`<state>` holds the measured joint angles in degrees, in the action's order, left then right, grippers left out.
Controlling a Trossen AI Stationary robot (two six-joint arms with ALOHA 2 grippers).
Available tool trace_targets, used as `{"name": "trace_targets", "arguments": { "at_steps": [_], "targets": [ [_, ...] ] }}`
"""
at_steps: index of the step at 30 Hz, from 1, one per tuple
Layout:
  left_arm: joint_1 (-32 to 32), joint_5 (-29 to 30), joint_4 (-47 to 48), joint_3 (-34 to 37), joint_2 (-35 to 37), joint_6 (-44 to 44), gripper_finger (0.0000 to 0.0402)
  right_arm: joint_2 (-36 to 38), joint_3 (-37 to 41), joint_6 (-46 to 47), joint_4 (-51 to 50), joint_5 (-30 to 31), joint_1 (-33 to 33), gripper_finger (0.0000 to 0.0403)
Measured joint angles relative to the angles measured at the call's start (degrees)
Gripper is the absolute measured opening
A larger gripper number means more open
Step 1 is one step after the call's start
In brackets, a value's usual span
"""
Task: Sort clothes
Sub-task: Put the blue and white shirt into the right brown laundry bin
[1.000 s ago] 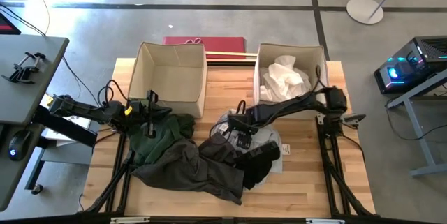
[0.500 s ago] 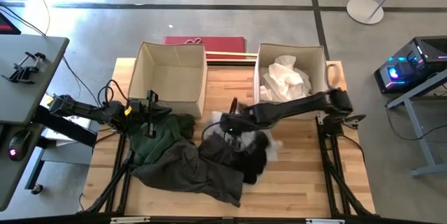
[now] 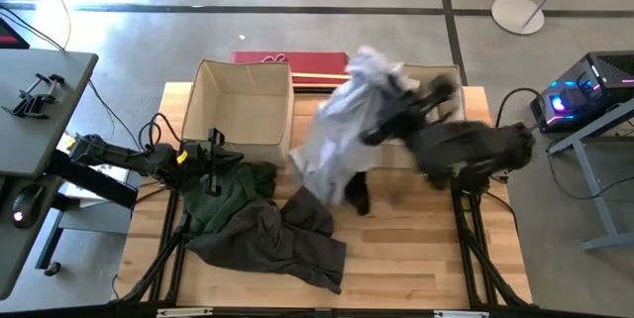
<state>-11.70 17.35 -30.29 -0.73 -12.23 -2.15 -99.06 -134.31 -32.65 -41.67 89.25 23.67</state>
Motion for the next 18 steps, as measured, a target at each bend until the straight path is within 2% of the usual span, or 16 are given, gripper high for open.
{"name": "trace_targets", "arguments": {
  "at_steps": [1, 4, 9, 12, 15, 18],
  "targets": [
    [0.0, 0.0, 0.0, 0.0, 0.0, 0.0, 0.0, 0.7, -0.8, -2.1, 2.3, -0.5, 0.2, 0.0013],
    [0.0, 0.0, 0.3, 0.0, -0.1, 0.0, 0.0, 6.1, 4.6, -17.9, 20.0, -1.4, -1.2, 0.001],
    [0.0, 0.0, 0.2, 0.0, -0.1, 0.0, 0.0, 11.1, 6.2, -25.3, 31.3, -14.4, -8.9, 0.0008],
    [0.0, 0.0, 0.2, 0.0, -0.1, 0.0, 0.0, 13.4, 6.0, -25.0, 34.4, -21.6, -13.8, 0.001],
    [0.0, -0.4, -0.3, 0.0, -0.1, -0.3, 0.0, 14.2, 6.0, -18.2, 31.9, -28.8, -16.3, 0.0012],
    [0.0, -4.3, -4.9, 0.0, -0.4, -3.6, 0.0, 14.1, 6.0, -7.9, 24.7, -41.7, -15.7, 0.0012]
  ]
}}
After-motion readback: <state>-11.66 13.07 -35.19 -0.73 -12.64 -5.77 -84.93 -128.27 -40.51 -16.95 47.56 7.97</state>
